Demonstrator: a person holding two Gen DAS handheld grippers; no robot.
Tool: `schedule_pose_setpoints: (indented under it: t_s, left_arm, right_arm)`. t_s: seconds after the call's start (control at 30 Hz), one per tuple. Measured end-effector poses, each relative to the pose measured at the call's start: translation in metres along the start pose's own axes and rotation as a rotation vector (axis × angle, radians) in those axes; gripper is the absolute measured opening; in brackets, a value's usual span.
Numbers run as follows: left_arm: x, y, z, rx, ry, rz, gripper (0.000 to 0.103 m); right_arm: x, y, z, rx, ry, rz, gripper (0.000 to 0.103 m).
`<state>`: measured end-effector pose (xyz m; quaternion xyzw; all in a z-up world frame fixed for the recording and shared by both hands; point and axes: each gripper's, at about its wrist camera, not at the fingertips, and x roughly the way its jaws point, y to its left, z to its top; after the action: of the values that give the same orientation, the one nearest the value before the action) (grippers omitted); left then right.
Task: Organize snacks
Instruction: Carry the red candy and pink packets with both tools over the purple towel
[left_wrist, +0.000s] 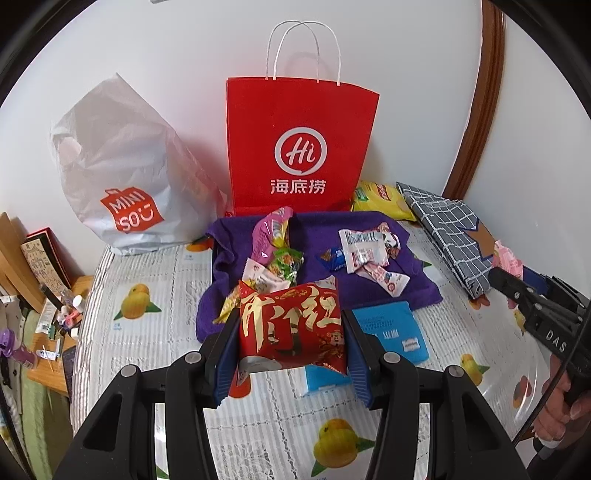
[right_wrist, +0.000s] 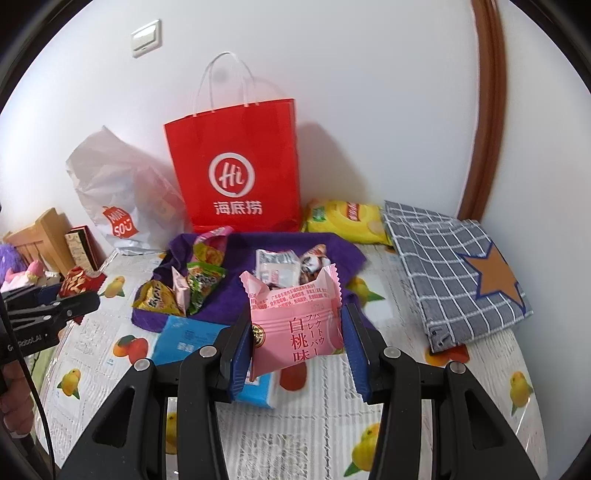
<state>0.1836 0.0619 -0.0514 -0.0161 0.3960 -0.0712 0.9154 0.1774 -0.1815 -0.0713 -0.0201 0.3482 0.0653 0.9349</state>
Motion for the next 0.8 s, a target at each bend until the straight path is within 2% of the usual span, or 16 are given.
schedule_pose_setpoints:
  t_s: [0.33, 0.8]
  left_arm:
    - [0.005, 0.003, 0.022, 0.001, -0.019, 0.022, 0.049]
    - [0.033, 0.018, 0.045, -0.032, -0.013, 0.048, 0.049]
  right_arm:
    - [0.015, 0.012, 0.017, -0.014, -0.005, 0.025, 0.045]
    - [0.064, 0.012, 0.038, -0.005, 0.016, 0.042, 0.045]
